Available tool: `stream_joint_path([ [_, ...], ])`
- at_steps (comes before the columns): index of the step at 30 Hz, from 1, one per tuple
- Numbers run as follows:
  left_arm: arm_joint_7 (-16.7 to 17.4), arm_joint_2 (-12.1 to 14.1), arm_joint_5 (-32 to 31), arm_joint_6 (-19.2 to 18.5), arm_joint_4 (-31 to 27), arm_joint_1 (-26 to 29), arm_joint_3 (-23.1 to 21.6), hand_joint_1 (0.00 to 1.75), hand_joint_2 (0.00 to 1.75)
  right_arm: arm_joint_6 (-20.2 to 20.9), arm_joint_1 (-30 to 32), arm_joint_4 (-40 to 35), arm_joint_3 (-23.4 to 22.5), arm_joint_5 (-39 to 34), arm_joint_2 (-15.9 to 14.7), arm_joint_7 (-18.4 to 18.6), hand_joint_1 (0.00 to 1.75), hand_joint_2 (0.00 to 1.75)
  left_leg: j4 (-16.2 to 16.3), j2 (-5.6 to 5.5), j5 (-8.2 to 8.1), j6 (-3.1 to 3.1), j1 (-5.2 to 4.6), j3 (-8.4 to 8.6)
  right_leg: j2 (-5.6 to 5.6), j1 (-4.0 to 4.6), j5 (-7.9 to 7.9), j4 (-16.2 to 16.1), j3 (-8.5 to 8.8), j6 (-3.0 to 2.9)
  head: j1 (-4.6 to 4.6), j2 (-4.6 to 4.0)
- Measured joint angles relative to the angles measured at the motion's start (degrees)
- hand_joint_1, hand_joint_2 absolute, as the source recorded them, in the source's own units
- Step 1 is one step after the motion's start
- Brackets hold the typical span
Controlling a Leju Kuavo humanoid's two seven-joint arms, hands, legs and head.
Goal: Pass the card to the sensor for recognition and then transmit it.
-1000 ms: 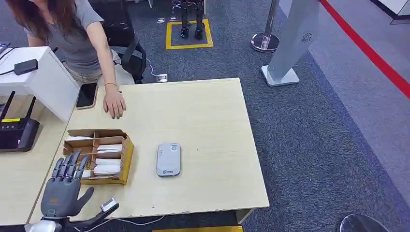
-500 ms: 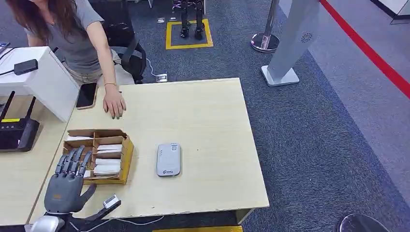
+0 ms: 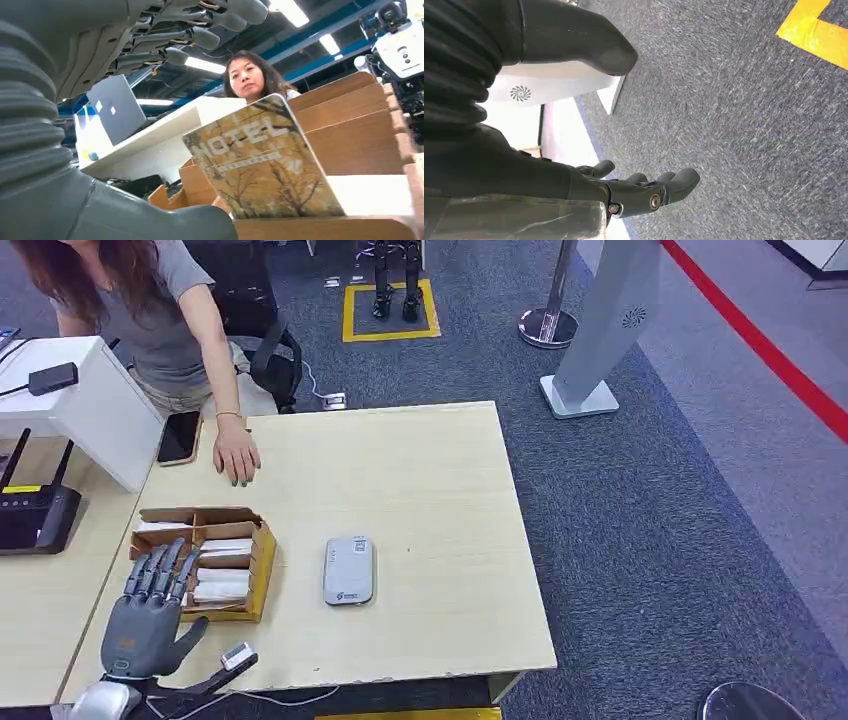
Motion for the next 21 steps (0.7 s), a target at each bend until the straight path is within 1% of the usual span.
stream_joint_path([
  [13,-0.55,-0.55,0.41,-0.13,0.13,-0.63,-1.86,0.0,1.75,0.0,0.0,0.0,0.0,0.0,0.0,-0.13,0.0,1.75,0.0,0.0,0.0,0.0,0.0,0.0,0.0,0.0,0.0,0.0,0.0,0.0,0.0,0.02],
  [14,-0.55,-0.59,0.44,-0.22,0.13,-0.68,-1.97,0.05,1.75,0.0,-0.01,0.0,0.0,0.0,0.0,-0.13,0.0,1.75,0.0,0.0,0.0,0.0,0.0,0.0,0.0,0.0,0.0,0.0,0.0,0.0,0.0,0.02],
  [15,-0.55,-0.68,0.61,-0.35,0.13,-0.73,-2.16,1.55,1.75,0.0,-0.01,0.0,0.0,0.0,0.0,-0.13,0.0,1.75,0.0,0.0,0.0,0.0,0.0,0.0,0.0,0.0,0.0,0.0,0.0,0.0,0.0,0.02],
  [16,-0.55,-0.72,0.74,-0.5,0.13,-0.74,-2.34,1.75,1.75,0.0,-0.01,0.0,0.0,0.0,0.0,-0.15,0.0,1.75,0.0,0.0,0.0,0.0,0.0,0.0,0.0,0.0,0.0,0.0,0.0,0.0,0.0,0.0],
  [21,-0.55,-0.74,1.27,-1.2,0.11,-0.79,-2.78,1.75,1.75,-0.02,0.0,0.0,0.0,0.0,0.0,-0.22,0.0,1.75,0.0,0.0,0.0,0.0,0.0,0.0,0.0,0.0,0.0,0.0,0.0,0.0,0.0,0.02],
])
